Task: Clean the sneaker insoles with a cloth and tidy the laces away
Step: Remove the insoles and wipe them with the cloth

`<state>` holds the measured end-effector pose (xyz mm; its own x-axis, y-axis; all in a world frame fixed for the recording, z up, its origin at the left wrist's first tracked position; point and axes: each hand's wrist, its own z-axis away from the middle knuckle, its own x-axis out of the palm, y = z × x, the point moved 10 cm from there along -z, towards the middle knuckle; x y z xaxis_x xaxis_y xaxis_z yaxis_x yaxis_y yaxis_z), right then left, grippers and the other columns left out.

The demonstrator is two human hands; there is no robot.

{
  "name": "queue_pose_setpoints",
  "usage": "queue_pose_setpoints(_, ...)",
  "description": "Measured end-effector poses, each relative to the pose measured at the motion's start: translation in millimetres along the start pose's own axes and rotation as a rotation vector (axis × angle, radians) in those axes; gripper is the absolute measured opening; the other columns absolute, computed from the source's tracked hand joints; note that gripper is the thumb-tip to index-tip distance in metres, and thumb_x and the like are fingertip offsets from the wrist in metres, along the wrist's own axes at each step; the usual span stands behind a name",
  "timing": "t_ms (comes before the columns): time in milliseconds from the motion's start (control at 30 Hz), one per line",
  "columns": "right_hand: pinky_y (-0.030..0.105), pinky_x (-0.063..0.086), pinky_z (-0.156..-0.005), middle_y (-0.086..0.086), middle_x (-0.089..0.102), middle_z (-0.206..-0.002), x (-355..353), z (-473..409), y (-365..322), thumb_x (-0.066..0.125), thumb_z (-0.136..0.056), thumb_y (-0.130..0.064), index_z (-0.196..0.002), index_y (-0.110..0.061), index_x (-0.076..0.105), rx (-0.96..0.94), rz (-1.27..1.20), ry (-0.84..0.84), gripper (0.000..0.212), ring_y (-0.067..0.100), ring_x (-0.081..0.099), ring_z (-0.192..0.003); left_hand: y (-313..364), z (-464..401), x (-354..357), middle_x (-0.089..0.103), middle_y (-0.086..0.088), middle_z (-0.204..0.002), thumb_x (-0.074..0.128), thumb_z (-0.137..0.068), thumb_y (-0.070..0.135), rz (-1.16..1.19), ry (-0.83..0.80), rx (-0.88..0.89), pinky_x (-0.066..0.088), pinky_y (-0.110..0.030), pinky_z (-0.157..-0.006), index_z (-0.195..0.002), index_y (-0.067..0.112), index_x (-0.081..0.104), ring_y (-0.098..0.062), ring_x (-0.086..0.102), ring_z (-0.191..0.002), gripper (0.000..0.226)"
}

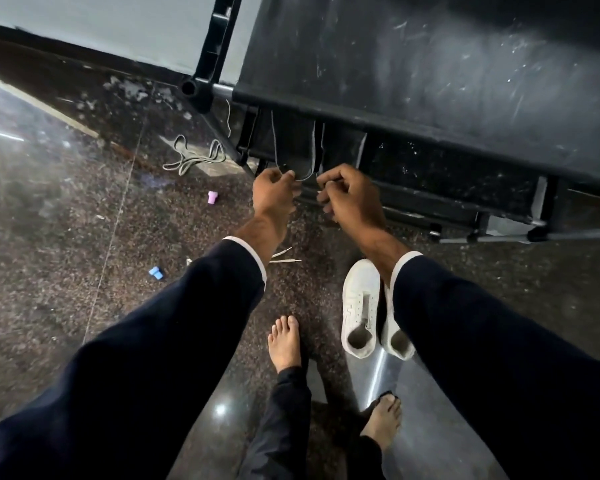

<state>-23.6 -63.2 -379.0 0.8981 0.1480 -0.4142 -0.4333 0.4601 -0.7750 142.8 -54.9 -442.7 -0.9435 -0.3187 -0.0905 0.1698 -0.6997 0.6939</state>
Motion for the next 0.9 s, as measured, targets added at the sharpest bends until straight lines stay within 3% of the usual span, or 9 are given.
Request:
queue_pose_setpoints(100,0.015,0.045,-0.047,0.0,0.073,-0.078,-2,-1,-2,0.05,-0.097,-0.008,-0.1,-0.015,0.07,0.02,-0.026,0.024,0.021,0.003,0.062,-0.054,4,13,-10,0.063,0.001,-0.076,0.052,-0.104,0.015,0.096,0.008,-0.006,0.044,-0.021,-0.048,-0.089,0.019,0.048,-0.005,0.06,-0.059,0.016)
queue_pose_setpoints(200,0.016,0.049,-0.048,0.001,0.074,-0.085,-1,3,-6,0.055,-0.099,-0.014,-0.103,-0.016,0.069,0.065,-0.08,0.064,0.014,0.002,0.062,-0.057,0,40,-25,0.066,0.002,-0.079,0.053,-0.104,0.014,0.091,-0.004,0.033,0.048,-0.021,-0.051,-0.085,0.019,0.052,-0.005,0.061,-0.061,0.019)
queue_pose_setpoints(267,0.025,0.057,-0.059,0.006,0.076,-0.095,4,12,-1,0.062,-0.099,-0.023,-0.108,-0.015,0.069,0.128,-0.18,0.069,0.014,0.009,0.067,-0.069,-10,67,-34,0.068,0.003,-0.08,0.053,-0.104,0.013,0.108,-0.01,0.061,0.05,-0.022,-0.056,-0.09,0.02,0.057,-0.004,0.062,-0.064,0.016)
queue_pose_setpoints(367,0.037,0.062,-0.08,0.008,0.074,-0.111,29,34,13,0.066,-0.097,-0.036,-0.12,-0.016,0.066,0.232,-0.404,-0.085,0.031,0.02,0.072,-0.094,-36,111,-48,0.07,0.003,-0.08,0.054,-0.103,0.01,0.1,-0.007,0.08,0.053,-0.027,-0.062,-0.096,0.017,0.059,-0.008,0.064,-0.067,0.012)
queue_pose_setpoints(467,0.022,0.053,-0.066,0.007,0.07,-0.113,37,60,26,0.064,-0.098,-0.02,-0.129,-0.01,0.061,0.282,-0.431,-0.19,0.033,0.016,0.066,-0.095,-66,154,-48,0.072,0.007,-0.076,0.057,-0.102,0.011,0.067,-0.078,0.086,0.05,-0.023,-0.058,-0.094,0.017,0.058,-0.006,0.063,-0.064,0.01)
queue_pose_setpoints(567,0.021,0.048,-0.061,0.01,0.067,-0.108,26,88,33,0.059,-0.098,-0.004,-0.129,-0.003,0.058,0.241,-0.328,-0.222,0.032,0.016,0.063,-0.089,-91,185,-46,0.07,0.008,-0.076,0.059,-0.101,0.013,0.078,-0.12,0.056,0.045,-0.025,-0.057,-0.097,0.017,0.059,-0.004,0.064,-0.062,0.006)
queue_pose_setpoints(733,0.045,0.057,-0.081,0.019,0.072,-0.108,-18,147,59,0.063,-0.094,-0.003,-0.121,-0.005,0.063,0.219,-0.238,-0.264,0.027,0.026,0.068,-0.092,-92,228,-43,0.072,0.005,-0.087,0.051,-0.106,0.022,0.232,-0.107,0.079,0.052,-0.028,-0.059,-0.123,0.009,0.058,-0.011,0.067,-0.073,0.023)
queue_pose_setpoints(833,0.043,0.059,-0.083,0.013,0.072,-0.107,-52,189,70,0.063,-0.095,0.0,-0.123,-0.006,0.062,0.232,-0.193,-0.304,0.029,0.023,0.069,-0.096,-78,251,-30,0.071,-0.005,-0.103,0.054,-0.104,0.016,0.237,-0.111,0.126,0.055,-0.029,-0.065,-0.132,0.003,0.054,-0.016,0.068,-0.086,0.032)
queue_pose_setpoints(900,0.042,0.06,-0.079,0.007,0.069,-0.098,-77,216,79,0.063,-0.094,0.003,-0.119,-0.006,0.061,0.257,-0.235,-0.328,0.027,0.02,0.069,-0.09,-74,267,-16,0.069,-0.006,-0.102,0.056,-0.102,0.009,0.221,-0.109,0.146,0.055,-0.027,-0.063,-0.131,0.001,0.054,-0.015,0.067,-0.083,0.031)
